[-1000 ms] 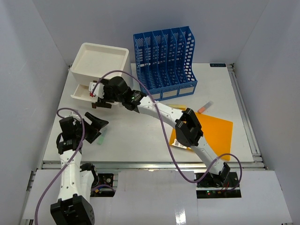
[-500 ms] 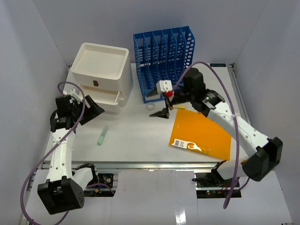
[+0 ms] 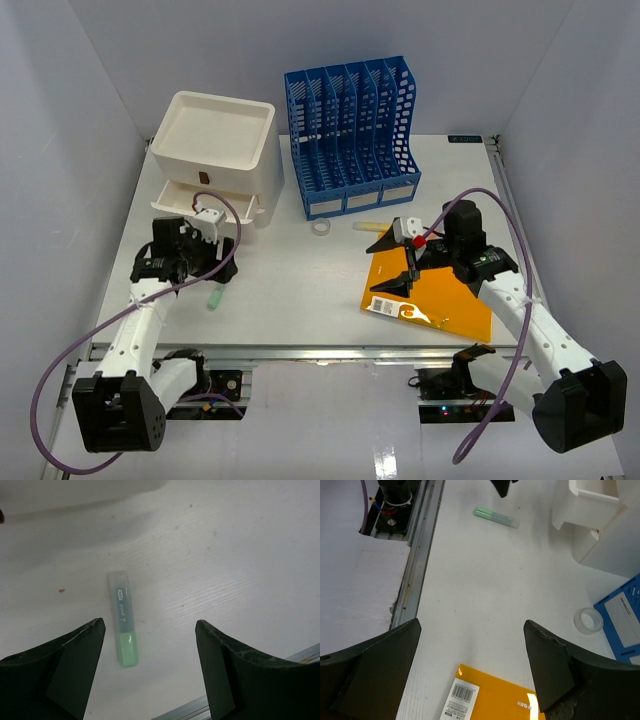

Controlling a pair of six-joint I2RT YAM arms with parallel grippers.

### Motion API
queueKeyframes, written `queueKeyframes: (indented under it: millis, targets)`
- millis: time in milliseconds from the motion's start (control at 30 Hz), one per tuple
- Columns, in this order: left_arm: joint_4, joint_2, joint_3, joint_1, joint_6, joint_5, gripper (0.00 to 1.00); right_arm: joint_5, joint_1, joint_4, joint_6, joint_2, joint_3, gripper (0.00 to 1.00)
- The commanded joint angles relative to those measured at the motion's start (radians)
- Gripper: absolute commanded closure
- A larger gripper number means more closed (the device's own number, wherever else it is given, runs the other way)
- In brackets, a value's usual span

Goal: Organize the desk

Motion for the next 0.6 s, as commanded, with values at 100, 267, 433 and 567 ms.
queueKeyframes:
  millis: [100,267,433,567]
  targets:
    - [0.084,0.019,-0.099,-0.065,0.12,-0.062,0.16,-0.127,-0.096,0.03,0.0,-0.008,-0.025,0.1]
    - [0.129,0.093,-0.119,-0.074,0.137,-0.108,0.16,-0.141,-0.123,0.029,0.0,-0.01,-0.032,0.1]
    - [0.188,0.148,-0.16,-0.076,0.139,-0.178,0.16,-0.154,-0.143,0.029,0.006,-0.009,-0.032,0.1]
    - [0.215,0.162,-0.176,-0.076,0.129,-0.236,0.16,-0.172,-0.155,0.029,0.01,-0.002,-0.034,0.1]
